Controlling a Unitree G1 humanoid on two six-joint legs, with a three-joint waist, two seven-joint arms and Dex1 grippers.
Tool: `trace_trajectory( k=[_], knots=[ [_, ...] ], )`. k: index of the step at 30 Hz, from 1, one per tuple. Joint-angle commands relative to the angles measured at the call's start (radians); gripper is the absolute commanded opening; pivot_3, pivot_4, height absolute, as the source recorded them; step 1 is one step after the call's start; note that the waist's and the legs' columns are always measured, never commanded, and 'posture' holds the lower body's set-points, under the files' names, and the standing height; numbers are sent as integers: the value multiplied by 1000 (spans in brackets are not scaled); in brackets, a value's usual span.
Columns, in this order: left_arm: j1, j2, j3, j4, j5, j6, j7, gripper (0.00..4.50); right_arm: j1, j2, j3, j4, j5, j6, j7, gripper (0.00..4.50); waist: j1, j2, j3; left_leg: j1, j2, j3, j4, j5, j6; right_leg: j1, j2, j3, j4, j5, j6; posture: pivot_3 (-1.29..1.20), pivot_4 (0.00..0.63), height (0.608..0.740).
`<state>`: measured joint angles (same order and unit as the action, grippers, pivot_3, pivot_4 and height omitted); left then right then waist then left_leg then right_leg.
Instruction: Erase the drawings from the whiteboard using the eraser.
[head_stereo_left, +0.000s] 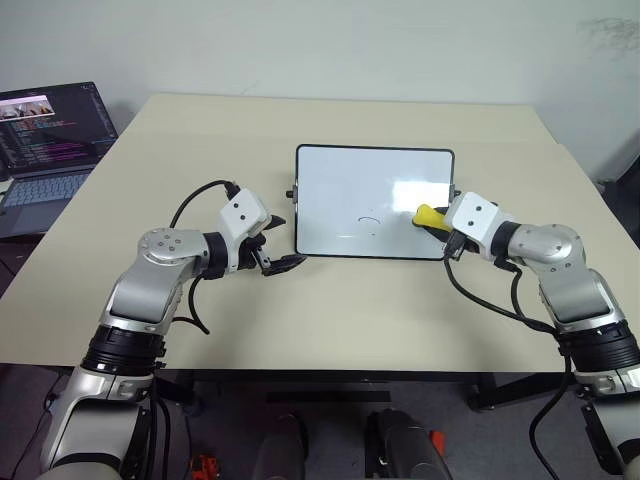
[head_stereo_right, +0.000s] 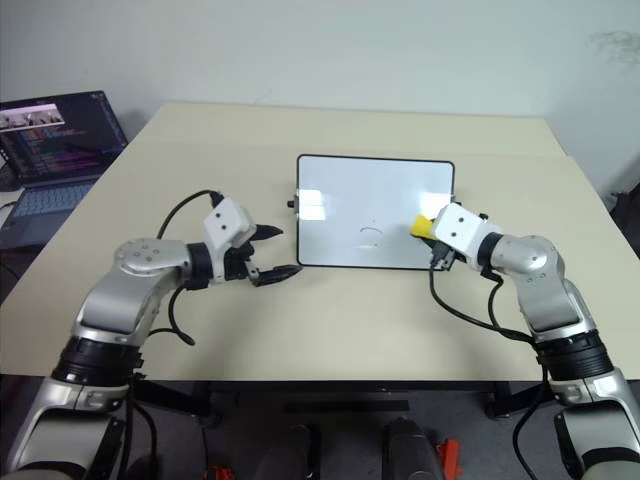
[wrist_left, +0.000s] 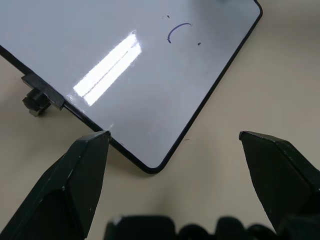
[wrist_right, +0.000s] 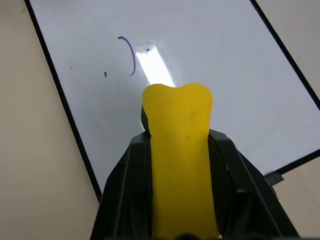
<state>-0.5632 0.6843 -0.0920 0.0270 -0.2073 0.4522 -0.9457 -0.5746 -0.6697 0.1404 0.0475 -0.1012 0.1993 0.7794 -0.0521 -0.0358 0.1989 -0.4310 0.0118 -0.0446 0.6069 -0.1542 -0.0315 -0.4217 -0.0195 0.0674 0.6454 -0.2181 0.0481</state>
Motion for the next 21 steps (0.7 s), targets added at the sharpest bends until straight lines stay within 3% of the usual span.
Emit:
trace_trajectory(
  k=[1,21],
  knots=[
    [-21,4,27,-24,-6,-13,8,4500,-27,-2,-6,-3,-4,-28,-3,1111,0,0,0,0,0,0,0,0,0,0,0,0,0,0,0,0,150,740],
    [-79,-15,37,15,-4,-59,36,4500,-53,15,-9,37,-6,-75,-14,1111,1,0,0,0,0,0,0,0,0,0,0,0,0,0,0,0,150,740]
  ],
)
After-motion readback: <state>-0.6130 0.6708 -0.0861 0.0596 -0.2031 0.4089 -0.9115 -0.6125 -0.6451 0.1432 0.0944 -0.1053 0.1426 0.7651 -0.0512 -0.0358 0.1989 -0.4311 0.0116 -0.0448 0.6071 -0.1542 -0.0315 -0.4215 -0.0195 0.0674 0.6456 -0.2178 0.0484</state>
